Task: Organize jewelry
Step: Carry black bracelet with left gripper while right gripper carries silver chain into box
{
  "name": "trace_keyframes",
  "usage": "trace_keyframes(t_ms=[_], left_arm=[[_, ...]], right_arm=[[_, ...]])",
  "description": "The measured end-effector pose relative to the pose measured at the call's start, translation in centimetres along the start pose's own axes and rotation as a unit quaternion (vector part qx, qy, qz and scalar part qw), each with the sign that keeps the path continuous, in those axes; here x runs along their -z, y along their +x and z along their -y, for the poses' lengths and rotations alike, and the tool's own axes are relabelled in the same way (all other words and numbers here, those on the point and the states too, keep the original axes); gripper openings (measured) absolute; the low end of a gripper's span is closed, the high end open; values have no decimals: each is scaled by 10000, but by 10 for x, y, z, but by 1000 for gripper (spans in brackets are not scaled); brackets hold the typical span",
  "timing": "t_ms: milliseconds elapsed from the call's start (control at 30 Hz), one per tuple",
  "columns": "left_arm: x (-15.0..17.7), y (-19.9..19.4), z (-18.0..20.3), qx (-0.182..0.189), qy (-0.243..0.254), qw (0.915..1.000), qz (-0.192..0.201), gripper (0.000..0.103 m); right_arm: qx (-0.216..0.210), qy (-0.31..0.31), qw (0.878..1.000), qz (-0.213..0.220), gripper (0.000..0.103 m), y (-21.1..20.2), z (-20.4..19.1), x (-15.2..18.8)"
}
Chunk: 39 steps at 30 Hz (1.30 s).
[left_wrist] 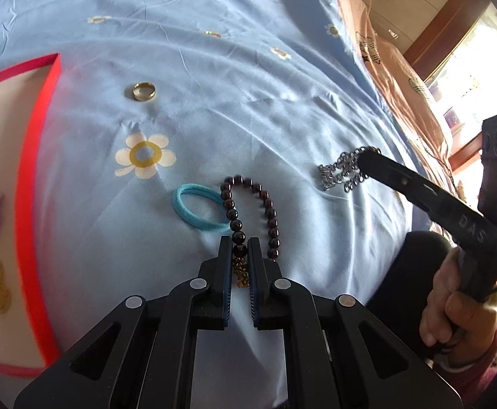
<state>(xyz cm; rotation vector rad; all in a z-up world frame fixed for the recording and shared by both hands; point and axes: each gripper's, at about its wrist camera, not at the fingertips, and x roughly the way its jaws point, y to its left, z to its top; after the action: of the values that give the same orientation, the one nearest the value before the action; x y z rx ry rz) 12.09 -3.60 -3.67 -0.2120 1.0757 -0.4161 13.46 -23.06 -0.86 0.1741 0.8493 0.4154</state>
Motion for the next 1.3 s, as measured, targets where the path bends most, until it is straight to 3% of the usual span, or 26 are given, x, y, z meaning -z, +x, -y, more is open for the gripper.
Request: trace_keyframes(t_ms=[300, 733, 1300], left_arm=[[5, -53, -13, 120, -140, 9987, 471, 7], [14, -115, -59, -39, -631, 9924, 1058, 7], [45, -163, -136, -448, -1407, 9773, 1516, 7]], right_arm=[[-233, -204, 9993, 196, 8, -16, -26, -14], [-794, -658, 9947, 59, 8, -2, -88, -21], [-1736, -1538, 9723, -287, 8, 35, -210, -16]])
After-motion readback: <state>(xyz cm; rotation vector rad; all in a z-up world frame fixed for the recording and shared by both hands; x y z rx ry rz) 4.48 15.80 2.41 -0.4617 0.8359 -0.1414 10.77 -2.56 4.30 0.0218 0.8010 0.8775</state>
